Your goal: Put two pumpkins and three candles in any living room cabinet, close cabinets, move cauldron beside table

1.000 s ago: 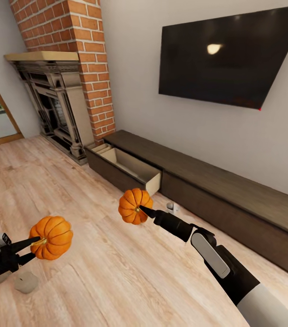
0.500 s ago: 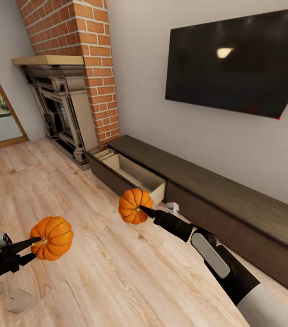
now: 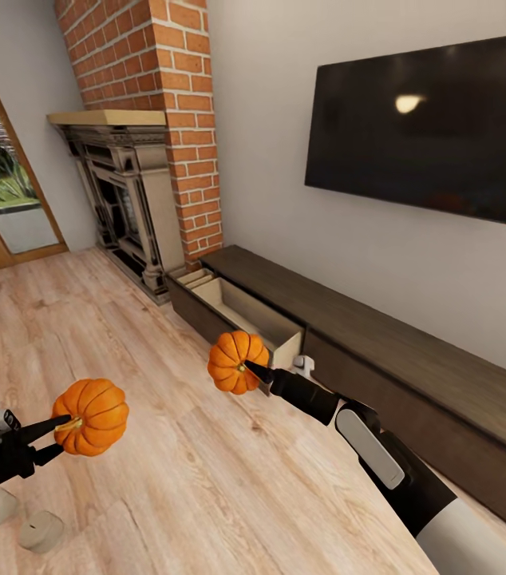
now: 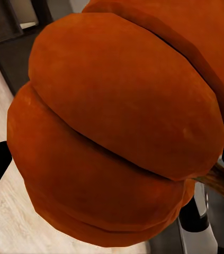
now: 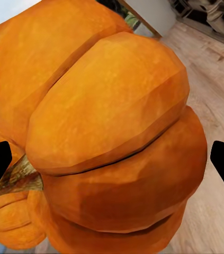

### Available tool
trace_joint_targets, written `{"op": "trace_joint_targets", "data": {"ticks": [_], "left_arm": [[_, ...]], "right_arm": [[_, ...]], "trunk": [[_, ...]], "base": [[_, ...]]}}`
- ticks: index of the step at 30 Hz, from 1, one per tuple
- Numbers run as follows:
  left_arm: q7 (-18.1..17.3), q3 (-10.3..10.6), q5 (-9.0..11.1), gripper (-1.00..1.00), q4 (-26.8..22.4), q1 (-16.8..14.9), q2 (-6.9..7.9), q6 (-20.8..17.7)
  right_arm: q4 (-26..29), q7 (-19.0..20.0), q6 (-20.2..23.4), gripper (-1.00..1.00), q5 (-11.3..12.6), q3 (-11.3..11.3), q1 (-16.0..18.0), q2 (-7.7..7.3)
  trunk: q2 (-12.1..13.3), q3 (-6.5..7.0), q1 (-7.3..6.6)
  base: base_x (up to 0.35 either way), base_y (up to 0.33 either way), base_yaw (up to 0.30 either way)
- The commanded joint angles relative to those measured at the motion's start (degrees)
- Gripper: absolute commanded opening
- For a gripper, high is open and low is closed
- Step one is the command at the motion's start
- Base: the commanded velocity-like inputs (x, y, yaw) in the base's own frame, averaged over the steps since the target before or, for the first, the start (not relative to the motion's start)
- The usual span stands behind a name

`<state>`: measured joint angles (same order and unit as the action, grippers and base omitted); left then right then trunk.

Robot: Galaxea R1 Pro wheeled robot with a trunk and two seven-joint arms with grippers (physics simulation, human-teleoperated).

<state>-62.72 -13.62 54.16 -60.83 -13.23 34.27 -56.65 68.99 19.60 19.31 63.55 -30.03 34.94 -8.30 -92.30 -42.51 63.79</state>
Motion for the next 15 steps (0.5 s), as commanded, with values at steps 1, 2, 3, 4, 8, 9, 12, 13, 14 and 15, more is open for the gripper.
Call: {"op": "trace_joint_targets", "data": {"ticks": [1,2,3,4,8,9,12,13,14,15], "left_arm": [[-0.12,0.00,-0.02,-1.00,0.01,-0.04,0.01,-0.21],[-0.12,0.01,-0.02,-1.00,0.01,-0.04,0.01,-0.21],[-0.12,0.02,-0.02,-1.00,0.01,-0.04,0.01,-0.21],[-0.12,0.05,-0.02,-1.00,0.01,-0.04,0.01,-0.21],[-0.12,0.07,-0.02,-1.00,0.01,-0.04,0.01,-0.21],[-0.12,0.07,-0.02,-1.00,0.01,-0.04,0.01,-0.21],[-0.12,0.08,-0.04,-1.00,0.01,-0.04,0.01,-0.21],[-0.12,0.08,-0.03,-1.00,0.01,-0.04,0.01,-0.21],[-0.12,0.08,-0.03,-1.00,0.01,-0.04,0.01,-0.21],[-0.12,0.08,-0.02,-1.00,0.01,-0.04,0.01,-0.23]], "right_arm": [[0.01,0.04,0.20,-1.00,0.43,-0.06,0.04,-0.05],[0.01,0.06,0.20,-1.00,0.43,-0.05,0.04,-0.05],[0.01,0.05,0.18,-1.00,0.43,-0.04,0.04,-0.05],[0.01,0.06,0.17,-1.00,0.43,-0.04,0.04,-0.05],[0.01,0.08,0.13,-1.00,0.43,-0.04,0.04,-0.05],[0.01,0.08,0.14,-1.00,0.43,-0.03,0.04,-0.05],[0.01,0.07,0.15,-1.00,0.43,-0.04,0.04,-0.05],[0.01,0.08,0.14,-1.00,0.43,-0.04,0.04,-0.05],[0.01,0.08,0.16,-1.00,0.43,-0.03,0.04,-0.05],[0.01,0.07,0.13,-1.00,0.43,-0.05,0.04,-0.05]], "trunk": [[0.39,0.22,-0.23],[0.79,0.49,-0.45],[1.19,0.76,-0.67],[1.60,1.02,-0.89],[3.20,2.09,-1.77],[3.60,2.35,-1.99],[4.80,3.15,-2.65],[5.21,3.42,-2.86],[5.61,3.68,-3.08],[6.01,3.95,-3.30]], "base": [[0.000,0.000,0.109],[0.000,0.000,0.109],[0.000,0.000,0.109],[0.000,0.000,0.109],[0.000,0.000,0.109],[0.000,0.000,0.109],[0.000,0.000,0.109],[0.000,0.000,0.109],[0.000,0.000,0.109],[0.000,0.000,0.109]]}}
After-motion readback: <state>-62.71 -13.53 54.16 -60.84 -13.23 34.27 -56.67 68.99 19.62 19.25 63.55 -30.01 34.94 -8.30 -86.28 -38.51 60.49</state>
